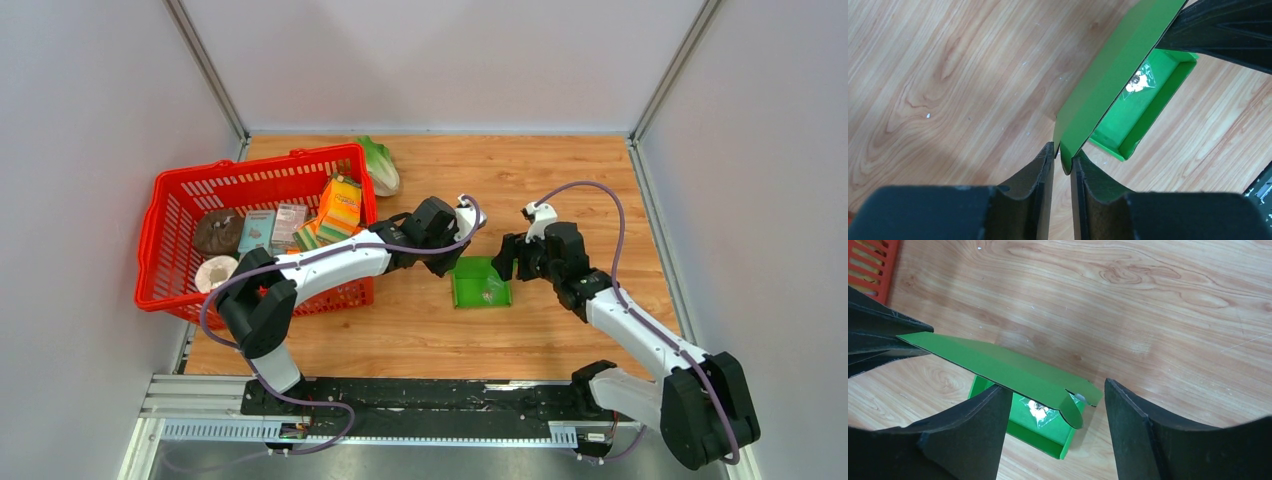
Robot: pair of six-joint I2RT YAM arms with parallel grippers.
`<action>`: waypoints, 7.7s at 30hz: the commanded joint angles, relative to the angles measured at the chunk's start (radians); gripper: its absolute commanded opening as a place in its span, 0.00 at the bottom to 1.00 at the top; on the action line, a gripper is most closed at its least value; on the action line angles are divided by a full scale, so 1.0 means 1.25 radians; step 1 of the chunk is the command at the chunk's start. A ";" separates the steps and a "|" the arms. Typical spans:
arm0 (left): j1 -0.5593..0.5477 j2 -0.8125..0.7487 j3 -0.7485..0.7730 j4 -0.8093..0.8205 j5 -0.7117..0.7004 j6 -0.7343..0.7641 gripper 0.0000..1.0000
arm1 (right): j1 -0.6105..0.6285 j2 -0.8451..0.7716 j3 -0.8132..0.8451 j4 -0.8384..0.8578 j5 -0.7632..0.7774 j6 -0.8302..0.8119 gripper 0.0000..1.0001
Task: Fold the paper box
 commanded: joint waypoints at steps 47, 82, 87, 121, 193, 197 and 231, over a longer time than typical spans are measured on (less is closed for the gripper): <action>-0.009 0.098 0.091 0.071 -0.333 -0.273 0.00 | 0.112 0.122 -0.039 0.370 0.117 0.238 0.00; -0.031 0.103 0.142 0.062 -0.298 -0.460 0.00 | 0.228 0.165 -0.007 0.400 0.223 0.238 0.00; -0.035 0.094 0.074 0.135 -0.298 -0.475 0.00 | 0.240 0.177 -0.010 0.410 0.243 0.237 0.00; -0.122 -0.016 -0.210 0.344 -0.440 -0.422 0.00 | 0.300 -0.265 -0.033 -0.149 0.259 0.568 0.69; -0.143 0.002 -0.033 0.227 -0.235 -0.474 0.00 | -0.034 0.026 0.030 -0.010 -0.177 0.670 0.40; -0.143 0.015 -0.010 0.218 -0.217 -0.475 0.00 | -0.026 0.030 0.033 -0.005 -0.175 0.675 0.41; -0.133 -0.001 -0.087 0.386 -0.039 -0.417 0.00 | -0.014 0.034 0.034 -0.046 -0.161 0.642 0.34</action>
